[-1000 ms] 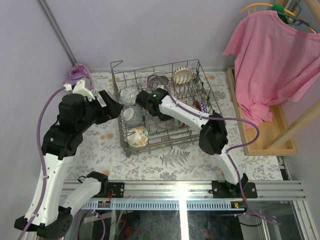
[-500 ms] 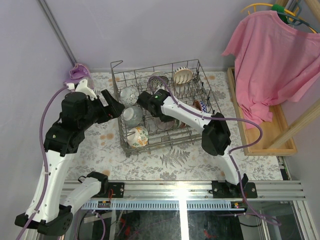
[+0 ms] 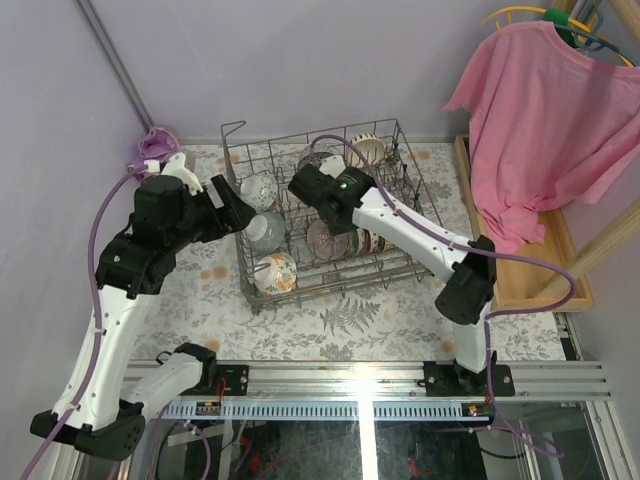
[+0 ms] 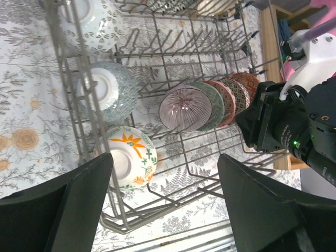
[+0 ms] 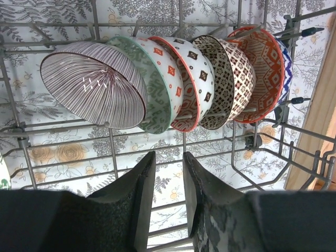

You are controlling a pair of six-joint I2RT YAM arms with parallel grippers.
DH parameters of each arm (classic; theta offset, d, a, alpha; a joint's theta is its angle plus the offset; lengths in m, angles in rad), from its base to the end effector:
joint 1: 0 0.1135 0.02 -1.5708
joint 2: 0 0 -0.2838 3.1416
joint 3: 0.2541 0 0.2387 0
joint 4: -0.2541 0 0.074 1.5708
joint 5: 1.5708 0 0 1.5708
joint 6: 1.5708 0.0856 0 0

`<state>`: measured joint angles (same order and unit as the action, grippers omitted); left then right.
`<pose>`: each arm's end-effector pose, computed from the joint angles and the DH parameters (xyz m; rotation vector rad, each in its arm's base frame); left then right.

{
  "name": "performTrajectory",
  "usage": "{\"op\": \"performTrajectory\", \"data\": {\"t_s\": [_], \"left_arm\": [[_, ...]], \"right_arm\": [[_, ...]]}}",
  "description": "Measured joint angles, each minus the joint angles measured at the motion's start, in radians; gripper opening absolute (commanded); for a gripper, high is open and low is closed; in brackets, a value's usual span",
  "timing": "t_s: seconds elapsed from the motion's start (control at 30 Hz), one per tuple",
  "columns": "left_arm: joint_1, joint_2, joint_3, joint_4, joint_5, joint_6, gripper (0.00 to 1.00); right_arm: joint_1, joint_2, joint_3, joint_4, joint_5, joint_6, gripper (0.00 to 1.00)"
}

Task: Load the bowls into the dish rack
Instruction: Adjust the dish rack at the center of the board, then pick up the bowl from the dish rack.

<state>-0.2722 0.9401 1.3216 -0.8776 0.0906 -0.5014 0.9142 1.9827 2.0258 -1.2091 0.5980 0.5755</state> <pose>0.1759 -0.0571 0.4086 -0.1849 2.1061 -0.5638 0.2939 0.3024 0.3104 -0.2591 2.4314 -0.2136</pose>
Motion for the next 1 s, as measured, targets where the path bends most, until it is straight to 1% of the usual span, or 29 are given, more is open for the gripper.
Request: {"op": "performTrajectory", "data": {"t_s": [0.07,0.13,0.27,0.4,0.5,0.63,0.7,0.8,0.87,1.0], "left_arm": [[-0.027,0.016,0.011,-0.002,-0.006,-0.006,0.81],[-0.079,0.038,0.027,-0.006,-0.028,-0.017,0.81],[-0.244,0.118,0.083,-0.008,-0.123,-0.056,0.81],[-0.373,0.184,0.11,-0.008,-0.191,-0.097,0.81],[-0.437,0.238,0.114,-0.009,-0.243,-0.141,0.82],[-0.523,0.322,0.116,-0.005,-0.316,-0.212,0.82],[-0.555,0.372,0.118,-0.002,-0.343,-0.245,0.79],[-0.579,0.447,0.117,0.018,-0.38,-0.294,0.75],[-0.579,0.487,0.116,0.033,-0.409,-0.323,0.69],[-0.579,0.562,0.126,0.055,-0.459,-0.368,0.62]], "right_arm": [[-0.004,-0.037,-0.037,0.024,-0.019,-0.005,0.39],[-0.013,-0.085,-0.09,0.054,-0.043,-0.013,0.41],[-0.043,-0.205,-0.18,0.102,-0.079,-0.026,0.42],[-0.087,-0.369,-0.245,0.153,-0.106,-0.036,0.43],[-0.126,-0.502,-0.29,0.188,-0.138,-0.047,0.44],[-0.214,-0.679,-0.369,0.239,-0.208,-0.067,0.44],[-0.258,-0.745,-0.403,0.256,-0.244,-0.08,0.45],[-0.304,-0.798,-0.447,0.273,-0.294,-0.104,0.46],[-0.328,-0.817,-0.478,0.282,-0.333,-0.121,0.46],[-0.373,-0.838,-0.544,0.304,-0.409,-0.154,0.47]]}}
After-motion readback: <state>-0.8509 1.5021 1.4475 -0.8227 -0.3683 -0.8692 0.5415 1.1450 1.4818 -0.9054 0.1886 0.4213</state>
